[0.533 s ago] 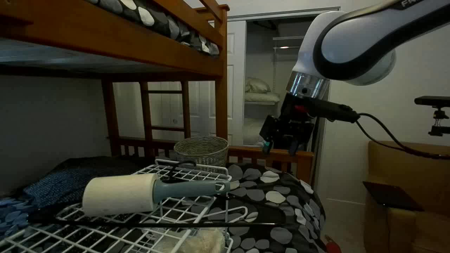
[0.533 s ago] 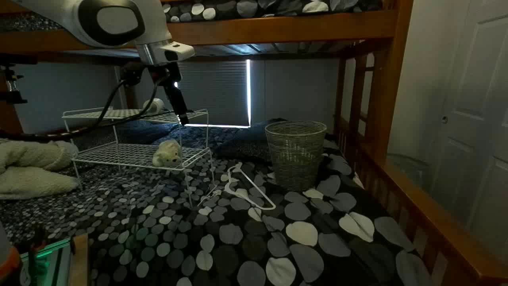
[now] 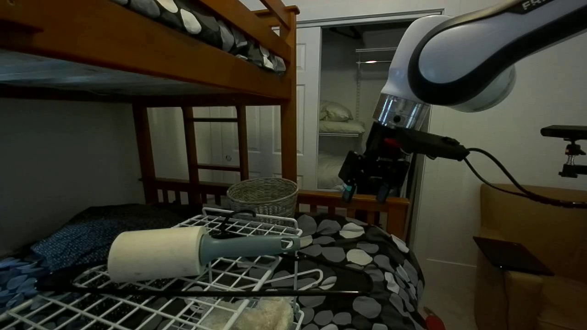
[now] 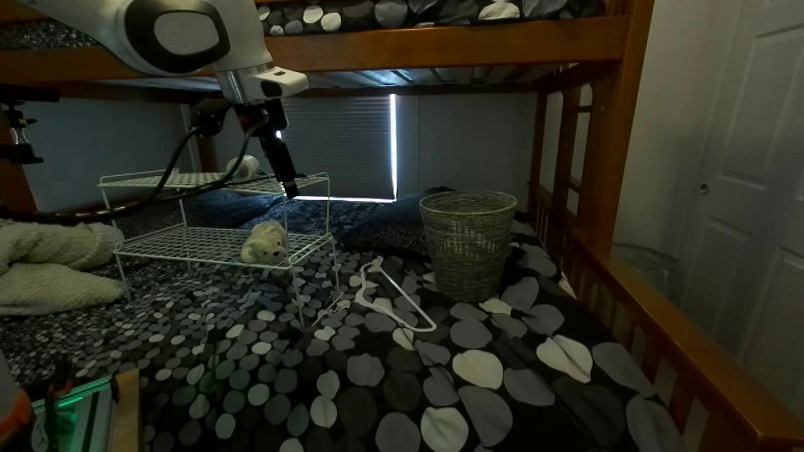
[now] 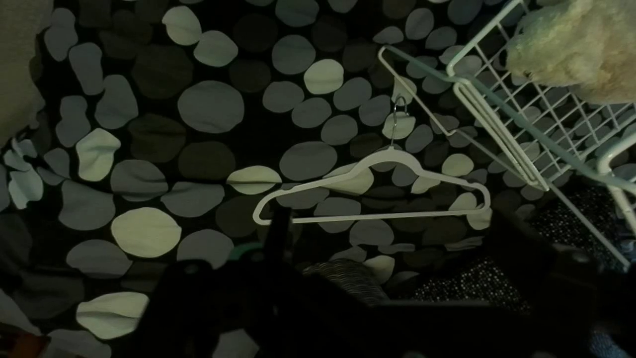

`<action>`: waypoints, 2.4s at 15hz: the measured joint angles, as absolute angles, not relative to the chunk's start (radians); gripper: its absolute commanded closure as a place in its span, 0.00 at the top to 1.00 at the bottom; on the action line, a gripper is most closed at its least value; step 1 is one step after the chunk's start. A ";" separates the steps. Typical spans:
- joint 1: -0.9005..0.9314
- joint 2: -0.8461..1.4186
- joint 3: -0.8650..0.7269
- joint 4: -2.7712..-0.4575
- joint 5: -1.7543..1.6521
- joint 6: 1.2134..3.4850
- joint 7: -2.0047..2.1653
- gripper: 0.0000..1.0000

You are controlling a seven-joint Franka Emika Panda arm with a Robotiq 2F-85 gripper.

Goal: Move the basket to the right

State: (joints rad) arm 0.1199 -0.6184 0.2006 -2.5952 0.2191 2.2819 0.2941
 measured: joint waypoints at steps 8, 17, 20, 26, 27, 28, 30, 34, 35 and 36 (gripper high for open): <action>0.097 -0.601 0.188 -2.584 0.210 2.320 0.294 1.00; -0.013 -0.249 0.148 -2.315 0.146 2.386 0.359 1.00; -0.011 -0.116 0.153 -2.174 0.098 2.387 0.431 1.00; 0.022 0.124 0.130 -1.896 0.003 2.387 0.684 1.00; 0.036 0.159 0.117 -1.854 -0.022 2.387 0.740 1.00; 0.052 0.191 0.103 -1.814 -0.050 2.388 0.791 1.00; 0.072 0.237 0.086 -1.761 -0.077 2.388 0.841 1.00; 0.080 0.255 0.078 -1.739 -0.080 2.388 0.849 1.00; 0.080 0.255 0.078 -1.738 -0.080 2.388 0.849 1.00; 0.080 0.255 0.078 -1.737 -0.080 2.388 0.849 1.00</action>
State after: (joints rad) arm 0.0798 0.2550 0.0777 -1.7372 -0.0797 2.3876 0.8487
